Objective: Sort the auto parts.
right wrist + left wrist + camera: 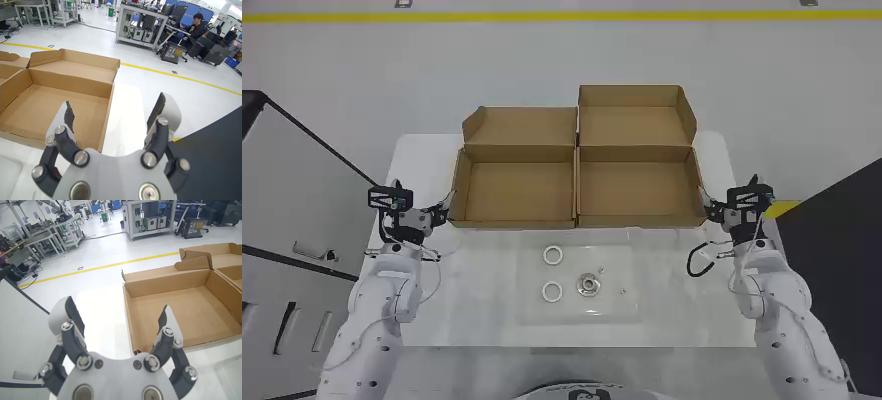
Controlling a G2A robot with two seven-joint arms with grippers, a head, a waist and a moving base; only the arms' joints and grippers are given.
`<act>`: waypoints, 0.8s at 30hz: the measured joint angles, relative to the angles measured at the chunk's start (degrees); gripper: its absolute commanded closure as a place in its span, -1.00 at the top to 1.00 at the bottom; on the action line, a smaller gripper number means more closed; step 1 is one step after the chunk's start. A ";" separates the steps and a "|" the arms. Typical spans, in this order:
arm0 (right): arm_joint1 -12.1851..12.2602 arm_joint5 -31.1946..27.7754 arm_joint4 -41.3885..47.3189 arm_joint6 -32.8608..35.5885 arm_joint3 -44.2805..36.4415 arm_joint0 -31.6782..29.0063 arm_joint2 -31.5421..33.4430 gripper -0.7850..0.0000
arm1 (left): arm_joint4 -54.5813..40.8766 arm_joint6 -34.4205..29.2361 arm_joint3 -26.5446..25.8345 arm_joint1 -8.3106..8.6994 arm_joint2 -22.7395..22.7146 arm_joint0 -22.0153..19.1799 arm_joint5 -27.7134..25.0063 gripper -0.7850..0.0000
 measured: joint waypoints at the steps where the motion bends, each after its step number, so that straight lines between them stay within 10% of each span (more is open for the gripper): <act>1: 0.00 0.00 0.00 0.00 0.00 0.00 0.00 1.00 | 0.00 0.00 0.00 0.00 0.00 0.00 0.00 1.00; 9: 0.21 -4.68 -0.03 -1.18 -2.34 0.10 0.70 1.00 | 0.00 0.00 0.00 0.00 0.00 0.00 0.00 1.00; 24: 2.34 -35.23 8.38 11.22 -13.91 1.35 7.01 1.00 | 0.00 0.00 0.00 0.00 0.00 0.00 0.00 1.00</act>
